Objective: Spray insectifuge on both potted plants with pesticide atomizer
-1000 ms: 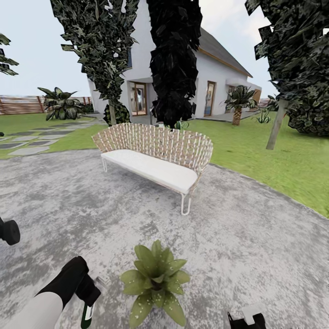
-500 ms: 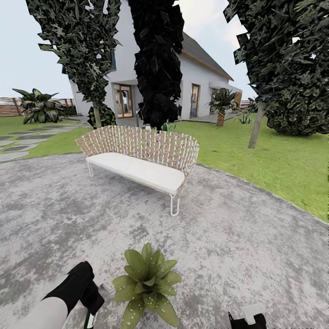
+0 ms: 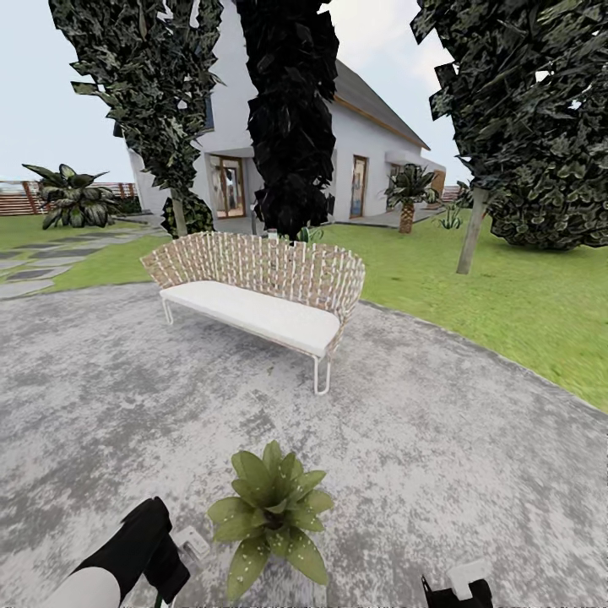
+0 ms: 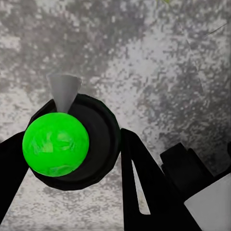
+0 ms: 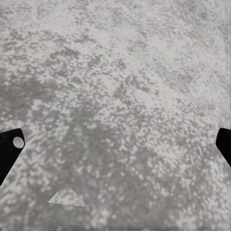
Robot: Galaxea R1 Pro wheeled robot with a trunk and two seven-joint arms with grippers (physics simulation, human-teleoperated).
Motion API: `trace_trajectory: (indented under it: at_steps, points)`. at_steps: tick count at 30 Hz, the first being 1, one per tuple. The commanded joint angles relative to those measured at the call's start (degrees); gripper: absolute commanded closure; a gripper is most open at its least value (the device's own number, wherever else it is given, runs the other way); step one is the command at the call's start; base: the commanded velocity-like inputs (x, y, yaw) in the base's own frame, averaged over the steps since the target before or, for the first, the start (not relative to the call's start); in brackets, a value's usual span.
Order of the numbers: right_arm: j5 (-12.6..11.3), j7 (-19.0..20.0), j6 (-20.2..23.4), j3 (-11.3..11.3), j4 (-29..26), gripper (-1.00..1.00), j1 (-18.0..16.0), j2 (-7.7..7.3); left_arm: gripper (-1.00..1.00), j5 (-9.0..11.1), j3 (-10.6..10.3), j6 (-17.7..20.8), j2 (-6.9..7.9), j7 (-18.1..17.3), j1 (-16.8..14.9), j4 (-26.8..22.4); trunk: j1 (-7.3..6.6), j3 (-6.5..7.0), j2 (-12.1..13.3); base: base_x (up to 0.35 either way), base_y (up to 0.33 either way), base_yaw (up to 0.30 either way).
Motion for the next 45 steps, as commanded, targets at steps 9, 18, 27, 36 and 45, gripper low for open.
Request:
trace_trajectory:
  at_steps: [9,18,27,36,45]
  points:
    - [0.60,-0.10,-0.23,-0.39,0.07,-1.00,-0.04,0.05,1.00,0.05,0.61,0.25,-1.36,-0.30,-0.06,-0.32,-0.02,-0.06,-0.03,-0.007,0.000,0.000]
    - [0.60,-0.40,-0.25,-0.39,0.07,-1.00,-0.04,0.03,1.00,-1.40,0.35,0.58,0.61,-7.82,-0.80,-4.80,-0.02,-0.06,-0.03,0.000,0.000,0.000]
    - [0.69,-1.23,-0.32,-0.30,0.10,-1.00,-0.04,0.02,1.00,-3.55,-0.92,0.59,2.80,-9.51,-0.13,-4.84,-0.02,-0.06,-0.03,0.000,0.000,0.000]
    - [0.60,-1.24,-0.32,-0.30,0.07,-1.00,-0.04,0.11,1.00,-3.31,-4.03,0.95,3.23,-9.56,-0.73,-4.85,-0.02,-0.06,-0.03,0.000,0.000,0.000]
    - [0.60,-1.24,-0.32,-0.33,0.07,-1.00,-0.04,0.08,1.00,-2.98,-4.20,1.08,5.50,-9.58,-0.30,-4.85,-0.02,0.18,-0.03,-0.001,0.018,-0.101]
